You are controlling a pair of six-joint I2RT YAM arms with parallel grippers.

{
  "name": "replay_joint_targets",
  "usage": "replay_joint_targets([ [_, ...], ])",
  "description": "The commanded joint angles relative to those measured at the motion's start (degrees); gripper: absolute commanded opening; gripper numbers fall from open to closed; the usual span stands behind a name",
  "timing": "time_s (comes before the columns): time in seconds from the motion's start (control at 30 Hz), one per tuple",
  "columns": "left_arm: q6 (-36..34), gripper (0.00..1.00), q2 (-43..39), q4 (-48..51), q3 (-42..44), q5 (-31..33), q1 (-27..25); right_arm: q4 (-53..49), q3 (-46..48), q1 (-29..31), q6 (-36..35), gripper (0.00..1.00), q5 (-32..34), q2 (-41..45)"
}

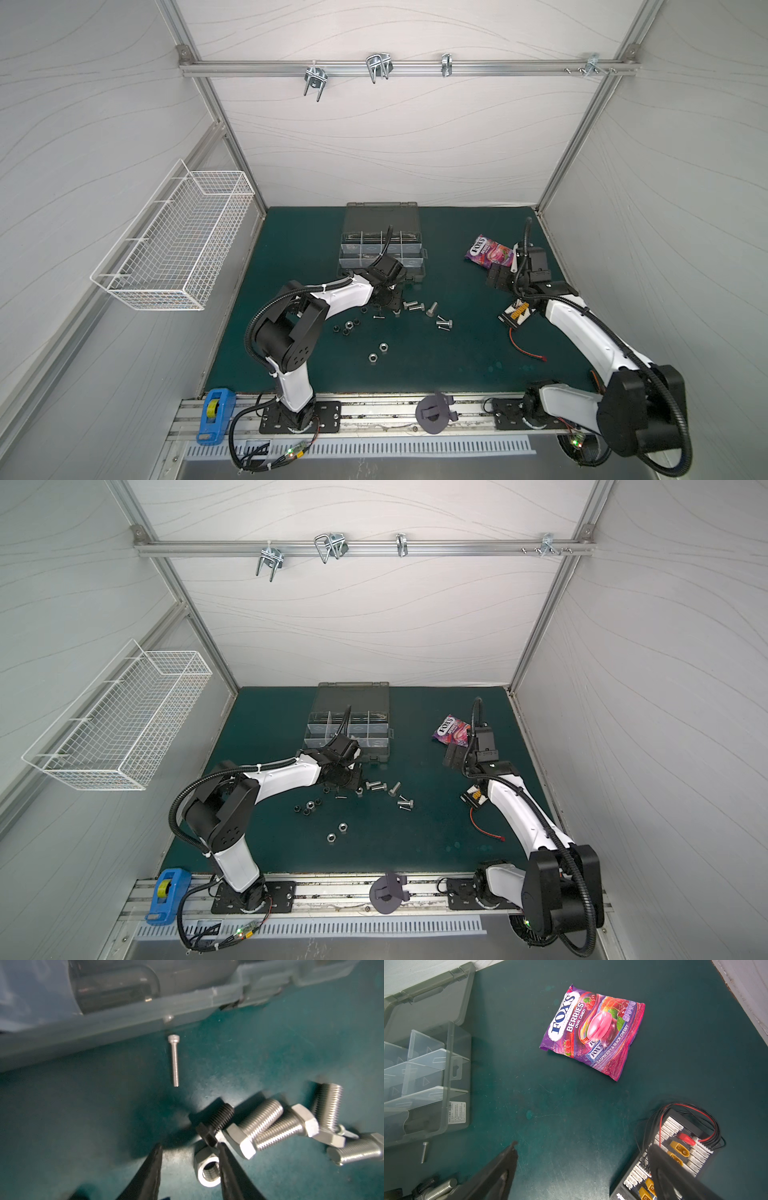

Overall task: Sort the screws and nuts into containers
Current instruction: 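Lower the left gripper onto another black hex bolt and close it, then lift the black bolt with the left gripper and carry it over the organizer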

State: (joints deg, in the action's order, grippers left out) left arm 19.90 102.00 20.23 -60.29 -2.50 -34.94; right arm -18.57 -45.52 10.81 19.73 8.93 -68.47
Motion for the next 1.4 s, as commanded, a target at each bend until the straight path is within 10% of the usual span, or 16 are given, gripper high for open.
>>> replay_joint_targets([
  [0.0,-0.3,0.45,1.8,-0.9,-3.2,-0.8,-0.1,-0.5,-0.3,0.4,0.3,0.99,0.1,-0.4],
  [1.37,-0.4,0.37,6.5,6.1,-4.8,5.9,-2.6,-0.3,-0.7,0.4,0.1,0.99,0.1,-1.4],
])
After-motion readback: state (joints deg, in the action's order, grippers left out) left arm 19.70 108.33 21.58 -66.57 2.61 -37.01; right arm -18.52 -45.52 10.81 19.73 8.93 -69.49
